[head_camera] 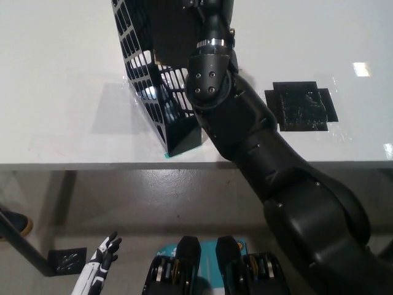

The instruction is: A notebook is kept standing on the table on the right hand side and a black shelf is kept on the left hand side and the robot uses its right hand to grab the notebook and places it in the shelf

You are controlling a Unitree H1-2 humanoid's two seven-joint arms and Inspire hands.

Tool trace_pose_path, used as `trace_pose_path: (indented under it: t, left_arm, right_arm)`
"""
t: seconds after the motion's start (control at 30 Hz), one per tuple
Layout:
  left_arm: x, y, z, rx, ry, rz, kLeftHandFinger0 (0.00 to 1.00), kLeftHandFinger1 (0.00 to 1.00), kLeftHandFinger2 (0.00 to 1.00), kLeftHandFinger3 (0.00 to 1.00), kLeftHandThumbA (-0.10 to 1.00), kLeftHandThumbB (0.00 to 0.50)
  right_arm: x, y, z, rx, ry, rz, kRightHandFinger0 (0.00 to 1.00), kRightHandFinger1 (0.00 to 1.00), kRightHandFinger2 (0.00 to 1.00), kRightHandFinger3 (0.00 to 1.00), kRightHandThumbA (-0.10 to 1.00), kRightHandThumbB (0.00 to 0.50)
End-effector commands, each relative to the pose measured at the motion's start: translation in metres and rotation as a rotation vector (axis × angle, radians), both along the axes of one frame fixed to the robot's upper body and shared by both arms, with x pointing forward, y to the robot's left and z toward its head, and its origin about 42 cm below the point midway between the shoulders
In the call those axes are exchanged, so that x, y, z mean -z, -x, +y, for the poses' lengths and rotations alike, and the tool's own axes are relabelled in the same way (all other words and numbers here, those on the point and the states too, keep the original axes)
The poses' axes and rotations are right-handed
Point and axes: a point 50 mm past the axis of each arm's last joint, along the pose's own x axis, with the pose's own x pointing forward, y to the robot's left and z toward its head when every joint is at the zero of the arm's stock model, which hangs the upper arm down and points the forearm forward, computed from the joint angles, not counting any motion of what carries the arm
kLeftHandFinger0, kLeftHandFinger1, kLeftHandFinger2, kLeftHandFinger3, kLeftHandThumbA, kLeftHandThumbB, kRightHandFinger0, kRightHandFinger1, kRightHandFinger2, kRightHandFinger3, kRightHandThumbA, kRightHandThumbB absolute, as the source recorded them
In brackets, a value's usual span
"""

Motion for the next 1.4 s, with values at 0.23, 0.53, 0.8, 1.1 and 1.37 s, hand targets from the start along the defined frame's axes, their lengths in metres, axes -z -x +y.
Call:
trace_pose_path:
  t: [0.23, 0.53, 0.8, 1.1, 1.37]
  left_arm:
    - [-0.013, -0.006, -0.002, 0.038, -0.017, -0.035, 1.0, 1.0, 1.0, 1.0, 1.0, 0.161]
    - [-0.011, -0.001, -0.003, 0.058, -0.023, -0.037, 1.0, 1.0, 1.0, 1.0, 1.0, 0.128]
    - [-0.014, -0.003, -0.003, 0.059, -0.024, -0.033, 1.0, 1.0, 1.0, 1.0, 1.0, 0.153]
    - [-0.01, 0.0, -0.002, 0.056, -0.024, -0.026, 1.0, 1.0, 1.0, 1.0, 1.0, 0.146]
    - [-0.01, 0.0, -0.002, 0.059, -0.036, -0.025, 1.0, 1.0, 1.0, 1.0, 1.0, 0.163]
  right_arm:
    - [-0.046, 0.008, 0.03, -0.065, -0.058, -0.102, 0.0, 0.0, 0.35, 0.25, -0.1, 0.029]
    - [-0.036, 0.015, 0.051, -0.213, -0.055, -0.033, 0.5, 0.74, 1.0, 1.0, 0.45, 0.231]
    - [-0.034, 0.015, 0.055, -0.195, 0.123, -0.049, 1.0, 1.0, 1.0, 1.0, 1.0, 0.315]
    - [-0.028, 0.013, 0.049, -0.161, 0.142, -0.06, 1.0, 1.0, 1.0, 1.0, 1.0, 0.341]
    - [-0.047, 0.003, 0.023, -0.148, 0.145, -0.143, 1.0, 1.0, 1.0, 1.0, 1.0, 0.318]
